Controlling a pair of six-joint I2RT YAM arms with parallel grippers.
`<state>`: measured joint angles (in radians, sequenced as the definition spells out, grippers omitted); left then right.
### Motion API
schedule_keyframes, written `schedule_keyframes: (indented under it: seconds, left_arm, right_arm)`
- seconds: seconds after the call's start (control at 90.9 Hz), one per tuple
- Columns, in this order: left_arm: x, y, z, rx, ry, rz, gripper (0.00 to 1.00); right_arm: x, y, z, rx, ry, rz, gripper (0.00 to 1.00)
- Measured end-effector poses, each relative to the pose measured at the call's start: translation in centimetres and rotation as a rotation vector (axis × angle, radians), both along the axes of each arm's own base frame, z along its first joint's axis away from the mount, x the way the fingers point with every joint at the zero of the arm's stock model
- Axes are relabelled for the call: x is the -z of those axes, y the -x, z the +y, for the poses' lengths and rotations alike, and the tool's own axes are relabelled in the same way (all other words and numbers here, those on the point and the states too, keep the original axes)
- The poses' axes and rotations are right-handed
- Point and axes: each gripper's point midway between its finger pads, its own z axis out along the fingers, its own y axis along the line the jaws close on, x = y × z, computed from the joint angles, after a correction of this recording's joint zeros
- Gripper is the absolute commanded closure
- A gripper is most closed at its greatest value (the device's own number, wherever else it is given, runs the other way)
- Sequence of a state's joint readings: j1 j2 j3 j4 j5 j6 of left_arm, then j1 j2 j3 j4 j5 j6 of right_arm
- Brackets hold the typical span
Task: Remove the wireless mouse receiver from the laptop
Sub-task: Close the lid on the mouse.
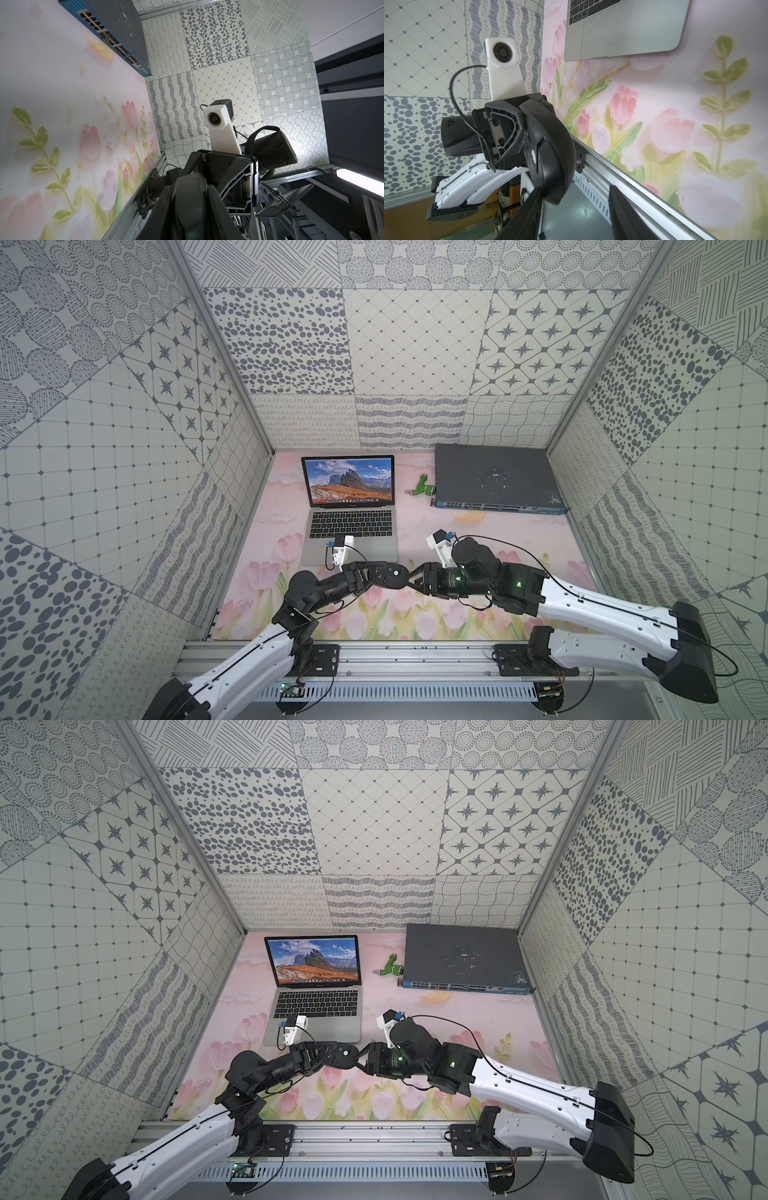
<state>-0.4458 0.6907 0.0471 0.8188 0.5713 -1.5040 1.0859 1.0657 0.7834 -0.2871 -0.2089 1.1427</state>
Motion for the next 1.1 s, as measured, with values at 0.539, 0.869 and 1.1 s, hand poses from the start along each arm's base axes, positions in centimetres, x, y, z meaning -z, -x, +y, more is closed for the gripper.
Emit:
schedule_keyframes:
  seconds: [0.539,0.869,1.1]
  left_arm:
    - [0.1,0.0,0.1,-0.003,-0.003,0.005,0.9]
    - [0.3,-0.1,0.1,-0.006,-0.005,0.011,0.9]
    - [0.3,-0.1,0.1,-0.007,-0.006,0.011,0.9]
  right_arm:
    - [0.4,-0.2,0.9,-0.014,-0.001,0.012,0.48]
    - [0.4,-0.3,1.4,-0.03,-0.003,0.01,0.42]
    - [-0.1,0.0,-0.2,-0.024,0.035,-0.005,0.49]
